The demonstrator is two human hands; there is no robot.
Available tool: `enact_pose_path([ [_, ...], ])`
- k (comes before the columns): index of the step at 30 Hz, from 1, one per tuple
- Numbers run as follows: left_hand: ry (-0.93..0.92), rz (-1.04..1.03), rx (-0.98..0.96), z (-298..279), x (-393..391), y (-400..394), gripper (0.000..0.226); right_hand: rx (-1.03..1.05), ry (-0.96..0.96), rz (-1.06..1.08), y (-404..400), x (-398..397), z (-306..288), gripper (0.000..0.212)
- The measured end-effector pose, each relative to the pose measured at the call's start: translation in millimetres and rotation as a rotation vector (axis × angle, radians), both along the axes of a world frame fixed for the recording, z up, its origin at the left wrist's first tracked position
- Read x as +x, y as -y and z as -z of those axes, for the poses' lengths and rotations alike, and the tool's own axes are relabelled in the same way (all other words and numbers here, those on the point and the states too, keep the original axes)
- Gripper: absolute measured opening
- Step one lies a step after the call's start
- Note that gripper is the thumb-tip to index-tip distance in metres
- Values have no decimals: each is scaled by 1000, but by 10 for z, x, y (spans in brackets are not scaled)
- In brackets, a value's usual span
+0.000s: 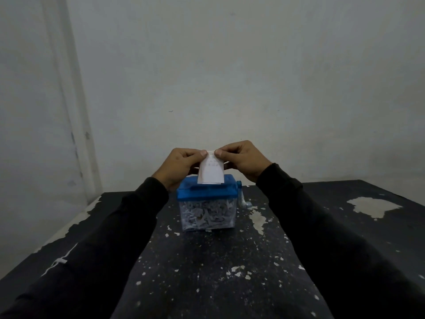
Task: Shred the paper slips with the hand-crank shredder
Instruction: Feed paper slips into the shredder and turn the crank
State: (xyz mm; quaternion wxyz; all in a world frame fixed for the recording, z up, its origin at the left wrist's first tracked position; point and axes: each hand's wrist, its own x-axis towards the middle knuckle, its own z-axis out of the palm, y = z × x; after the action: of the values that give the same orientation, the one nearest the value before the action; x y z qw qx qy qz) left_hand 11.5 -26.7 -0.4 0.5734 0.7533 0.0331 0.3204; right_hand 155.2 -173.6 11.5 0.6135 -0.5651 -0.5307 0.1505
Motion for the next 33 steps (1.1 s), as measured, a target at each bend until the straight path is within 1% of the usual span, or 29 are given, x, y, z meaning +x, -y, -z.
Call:
enact_pose_path([
  [4,-22,25,-83,52,-30,-21,19,-52,-43,-84,10,2,27,23],
  [6,-18,13,-88,68,-35,-7,19,-51,-76,-97,6,1,35,24],
  [8,-10,-12,-52,70,-32,8,20,-40,-106,-81,-9,12,54,23],
  [10,14,-60,54,58,-40,22,19,-15,-93,-25,-21,25,93,20],
  [11,42,-108,170,62,-45,7,18,-9,-51,37,-22,31,108,20],
  [12,83,-168,330,64,-46,-30,18,-13,5,106,-19,34,106,21],
  [13,135,-233,514,63,-38,-81,19,-33,46,166,-11,33,93,24],
  [14,190,-306,697,55,-26,-138,21,-74,40,197,3,20,66,31],
  [15,236,-379,863,30,-10,-176,24,-134,-25,193,13,2,25,42],
  [16,266,-440,1012,-9,-1,-196,25,-197,-131,155,22,-25,-26,52],
  [17,274,-481,1155,-40,8,-204,26,-247,-230,104,23,-53,-68,57],
  [18,266,-504,1286,-57,13,-201,28,-264,-298,51,8,-78,-96,53],
  [19,251,-514,1373,-53,11,-199,30,-249,-331,16,-21,-103,-112,44],
  [20,237,-521,1404,-33,-1,-207,32,-214,-348,-2,-62,-119,-120,35],
  [21,227,-525,1391,-3,-23,-222,33,-172,-351,-2,-107,-118,-115,29],
  [22,222,-524,1335,34,-53,-237,33,-131,-348,17,-147,-115,-110,29],
  [23,224,-509,1223,82,-80,-252,33,-102,-340,49,-180,-115,-96,34],
  [24,220,-477,1050,126,-105,-243,36,-83,-326,83,-202,-125,-82,41],
  [25,196,-438,831,166,-110,-237,41,-77,-295,119,-229,-133,-58,48],
  [27,68,-375,414,185,-83,-242,45,-105,-166,184,-287,-168,12,61],
  [28,-7,-346,278,196,-48,-269,40,-119,-95,209,-321,-183,53,64],
  [29,-55,-324,227,212,-3,-312,29,-124,-36,233,-354,-188,92,63],
  [30,-70,-309,221,226,22,-342,15,-128,-1,248,-388,-192,123,56],
  [31,-63,-308,239,228,36,-361,13,-142,25,259,-411,-186,141,46],
  [33,-61,-326,300,234,37,-401,19,-200,94,283,-440,-143,160,19],
])
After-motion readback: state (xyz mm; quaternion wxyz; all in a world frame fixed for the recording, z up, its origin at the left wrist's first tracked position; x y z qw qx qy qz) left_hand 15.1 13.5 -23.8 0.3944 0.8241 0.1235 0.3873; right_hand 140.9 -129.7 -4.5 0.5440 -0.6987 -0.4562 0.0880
